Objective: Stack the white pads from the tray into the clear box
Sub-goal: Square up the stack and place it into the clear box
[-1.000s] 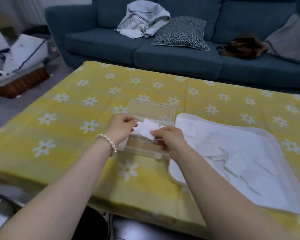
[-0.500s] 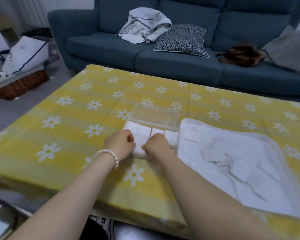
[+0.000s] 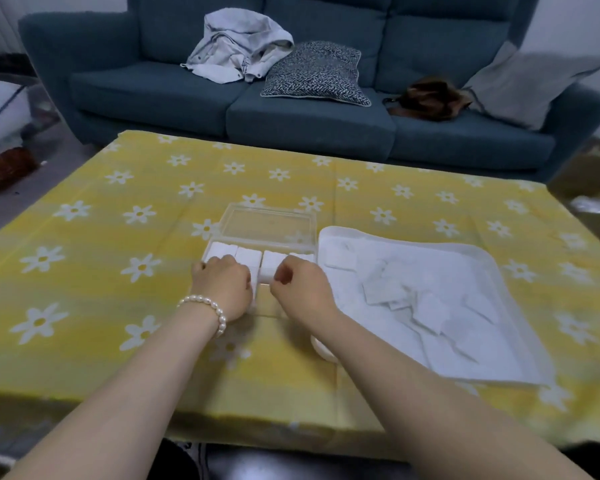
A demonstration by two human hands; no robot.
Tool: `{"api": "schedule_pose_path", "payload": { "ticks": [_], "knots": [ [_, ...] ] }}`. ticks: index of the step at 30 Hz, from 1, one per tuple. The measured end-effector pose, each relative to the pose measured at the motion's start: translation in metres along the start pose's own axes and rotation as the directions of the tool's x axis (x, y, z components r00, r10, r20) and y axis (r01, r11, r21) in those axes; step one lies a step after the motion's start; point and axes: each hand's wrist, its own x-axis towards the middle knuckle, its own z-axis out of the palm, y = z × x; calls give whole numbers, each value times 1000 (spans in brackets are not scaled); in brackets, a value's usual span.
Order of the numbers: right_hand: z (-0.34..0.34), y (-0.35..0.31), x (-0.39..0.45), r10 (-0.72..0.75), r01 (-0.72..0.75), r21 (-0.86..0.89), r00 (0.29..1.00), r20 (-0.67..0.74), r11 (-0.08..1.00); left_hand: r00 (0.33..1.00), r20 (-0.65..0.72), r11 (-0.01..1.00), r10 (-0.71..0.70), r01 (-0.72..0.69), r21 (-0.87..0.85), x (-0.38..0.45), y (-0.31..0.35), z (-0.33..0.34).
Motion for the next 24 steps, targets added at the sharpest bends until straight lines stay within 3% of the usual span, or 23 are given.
{"api": "schedule_pose_path", "payload": {
  "ticks": [3,8,12,15,18,21,24],
  "knots": [
    [-50,41,-19,-11,10,-88,1000,-12,996,992,-106,989,74,-87,-117,-5,33,-10],
    [-134,131,-52,224,-215,-291,975,-2,932,928,-85,893,363,-372,-253,-16,110,-7],
    [-159,181,-67,353,-365,-214,931,-94,906,853,-61,824,519,-518,-228,-21,160,9],
    [-149,191,-63,213,-232,-259,972,-100,938,821,-37,802,569,-565,-193,-25,183,24],
    [-130,191,-47,98,-75,-431,995,30,899,808,-36,792,588,-585,-174,-24,194,36],
    [-123,191,-30,114,-76,-531,993,39,844,804,9,785,594,-578,-222,-28,189,41],
    [-135,198,-14,122,-113,-422,993,-5,900,834,68,817,547,-514,-262,-34,175,43]
  ]
}}
